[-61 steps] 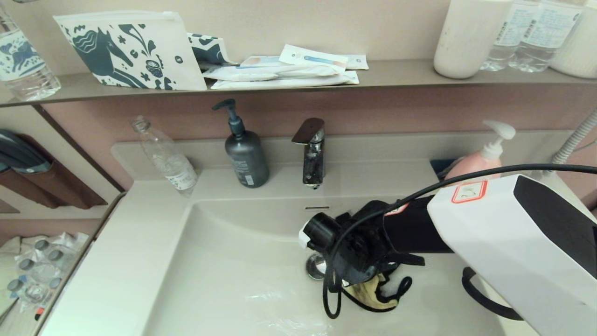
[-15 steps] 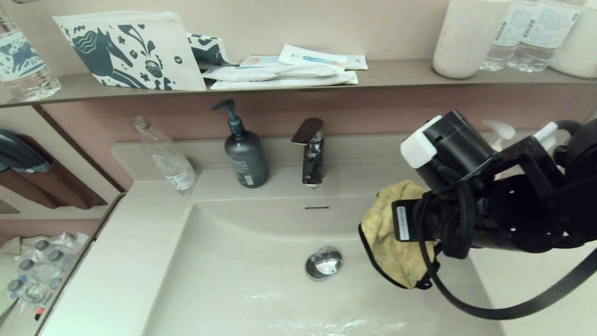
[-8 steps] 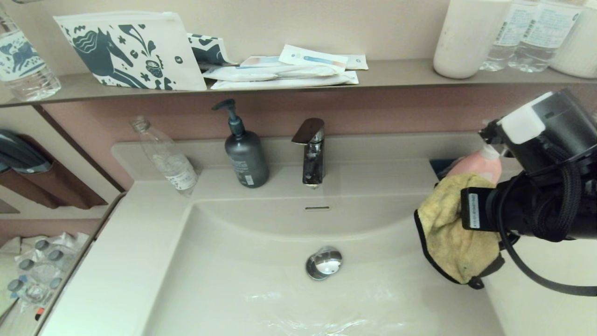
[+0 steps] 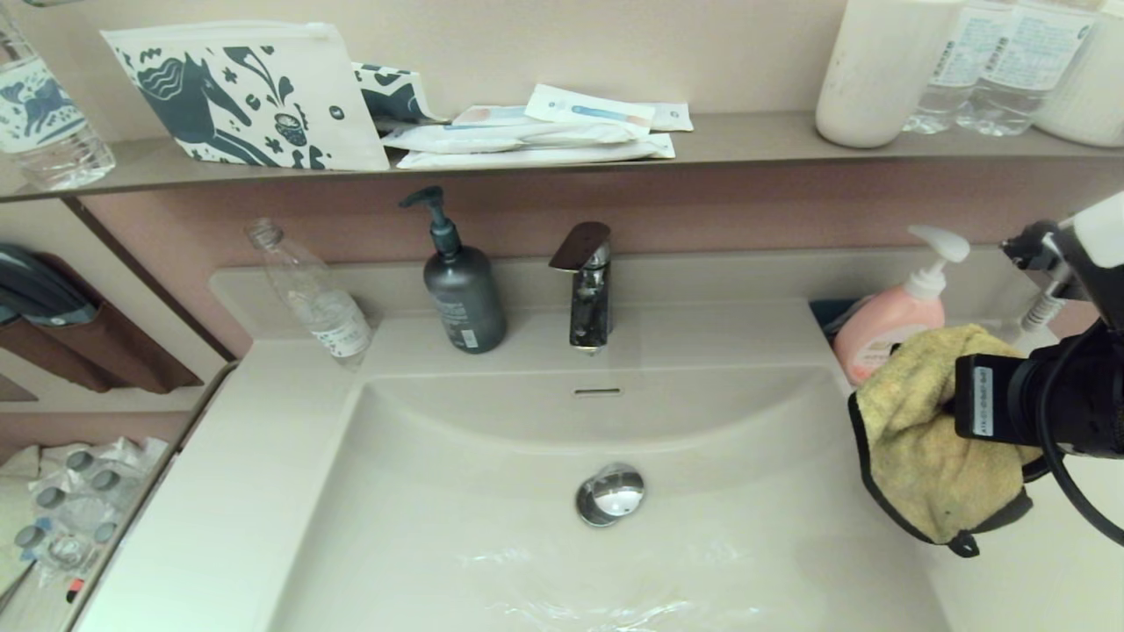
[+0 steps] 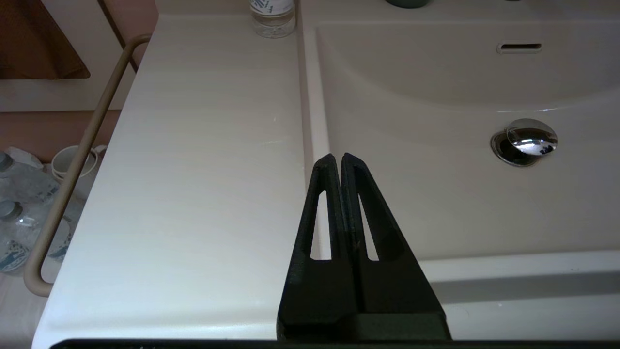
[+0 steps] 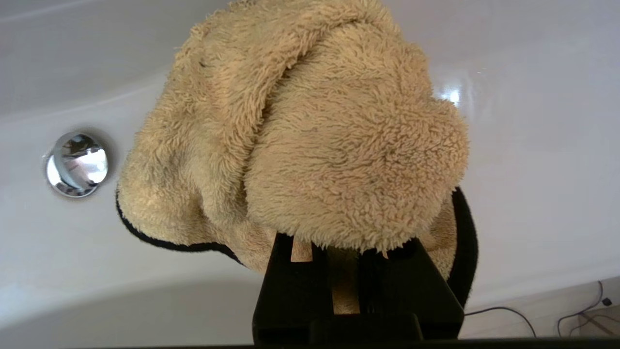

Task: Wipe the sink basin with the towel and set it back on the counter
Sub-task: Wipe the sink

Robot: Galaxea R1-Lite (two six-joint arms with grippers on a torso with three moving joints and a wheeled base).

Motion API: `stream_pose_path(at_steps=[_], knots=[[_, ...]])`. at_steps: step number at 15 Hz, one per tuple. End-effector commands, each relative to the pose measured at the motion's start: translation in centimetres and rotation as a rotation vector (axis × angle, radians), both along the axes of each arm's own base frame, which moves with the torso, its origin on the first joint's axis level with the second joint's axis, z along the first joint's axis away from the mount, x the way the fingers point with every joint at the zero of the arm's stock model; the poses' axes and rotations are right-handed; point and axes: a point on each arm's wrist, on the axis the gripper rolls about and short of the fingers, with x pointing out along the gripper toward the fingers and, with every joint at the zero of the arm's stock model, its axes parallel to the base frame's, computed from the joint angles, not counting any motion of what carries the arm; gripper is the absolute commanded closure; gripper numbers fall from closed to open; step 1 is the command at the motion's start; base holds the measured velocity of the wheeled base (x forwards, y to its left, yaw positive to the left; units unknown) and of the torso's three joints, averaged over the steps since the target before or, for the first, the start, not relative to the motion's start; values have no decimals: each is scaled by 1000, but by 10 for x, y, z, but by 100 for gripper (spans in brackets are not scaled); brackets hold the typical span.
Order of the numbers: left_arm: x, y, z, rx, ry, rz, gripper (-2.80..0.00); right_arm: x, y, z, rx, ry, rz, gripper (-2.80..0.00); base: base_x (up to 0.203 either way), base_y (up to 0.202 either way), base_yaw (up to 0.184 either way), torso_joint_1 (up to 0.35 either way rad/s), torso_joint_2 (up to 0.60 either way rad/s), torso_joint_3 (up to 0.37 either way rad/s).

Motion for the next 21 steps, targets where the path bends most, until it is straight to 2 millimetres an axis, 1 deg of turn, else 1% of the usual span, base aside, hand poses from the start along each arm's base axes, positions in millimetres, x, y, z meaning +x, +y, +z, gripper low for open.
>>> stream_pose_path(at_steps=[1, 3, 7, 10, 12, 15, 17, 21], knots=[[0, 0, 0, 0, 1, 0, 0, -5, -7, 1, 0, -7, -17, 0, 0, 0, 0, 0, 0, 0], [0, 0, 0, 0, 0, 0, 0, -9, -14, -3, -2, 6, -31, 0, 0, 0, 0, 0, 0, 0], [0, 0, 0, 0, 0, 0, 0, -7, -37, -8, -38, 31, -105, 0, 0, 0, 0, 0, 0, 0], [0, 0, 0, 0, 0, 0, 0, -11, -52, -13, -68, 52, -136, 0, 0, 0, 0, 0, 0, 0], [0, 0, 0, 0, 1, 0, 0, -9, -67, -18, -77, 74, -189, 0, 0, 0, 0, 0, 0, 0], [0, 0, 0, 0, 0, 0, 0, -3, -94, -19, -69, 73, -227, 0, 0, 0, 0, 0, 0, 0], [0, 0, 0, 0, 0, -1, 0, 2, -108, -28, -87, 50, -213, 0, 0, 0, 0, 0, 0, 0], [0, 0, 0, 0, 1, -1, 0, 15, -123, -50, -54, -36, -149, 0, 0, 0, 0, 0, 0, 0]])
